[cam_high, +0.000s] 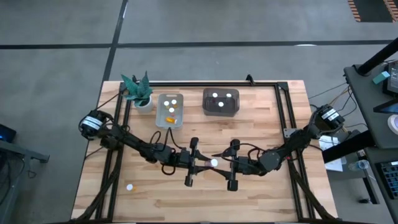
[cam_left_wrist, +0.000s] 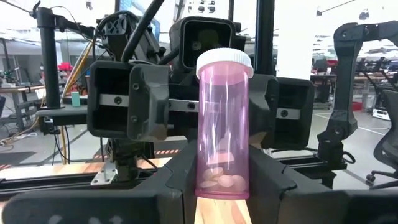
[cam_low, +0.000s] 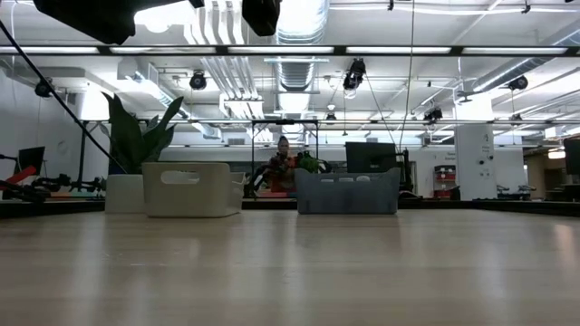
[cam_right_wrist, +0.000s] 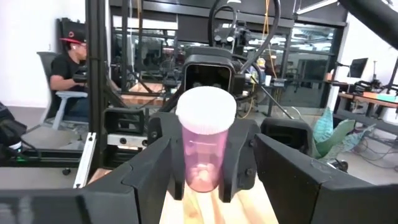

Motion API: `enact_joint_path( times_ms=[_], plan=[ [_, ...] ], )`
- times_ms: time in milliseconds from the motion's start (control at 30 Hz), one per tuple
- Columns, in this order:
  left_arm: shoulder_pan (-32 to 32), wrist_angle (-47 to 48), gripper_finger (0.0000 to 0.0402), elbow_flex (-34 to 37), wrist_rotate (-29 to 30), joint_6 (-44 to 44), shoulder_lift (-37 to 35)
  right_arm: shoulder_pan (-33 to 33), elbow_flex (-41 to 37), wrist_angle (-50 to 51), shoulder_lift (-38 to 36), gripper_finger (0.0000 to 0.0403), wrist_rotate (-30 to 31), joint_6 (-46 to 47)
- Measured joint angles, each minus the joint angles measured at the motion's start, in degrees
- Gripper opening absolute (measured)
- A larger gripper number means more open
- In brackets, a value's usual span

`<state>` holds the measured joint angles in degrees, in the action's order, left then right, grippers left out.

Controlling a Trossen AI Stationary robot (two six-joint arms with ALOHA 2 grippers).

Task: Pick and place medicine bottles into bin by pill shape (circle, oval)
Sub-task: Put the pink tablet bottle into the gray bin

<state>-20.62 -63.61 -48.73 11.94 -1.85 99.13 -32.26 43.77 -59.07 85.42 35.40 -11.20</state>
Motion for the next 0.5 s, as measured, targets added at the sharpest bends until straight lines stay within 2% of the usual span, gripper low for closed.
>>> enact_joint_path(
  times_ms=[133, 500],
  plan=[
    [0.0, -0.3, 0.0083, 0.0, 0.0, 0.0, 0.0, 0.2, 0.0, 0.0, 0.1, 0.0207, 0.0, -0.2],
    [0.0, -0.3, 0.0083, 0.0, 0.3, 0.0, 0.0, 0.6, 0.0, 0.2, 0.1, 0.0119, -0.2, -0.3]
  ],
)
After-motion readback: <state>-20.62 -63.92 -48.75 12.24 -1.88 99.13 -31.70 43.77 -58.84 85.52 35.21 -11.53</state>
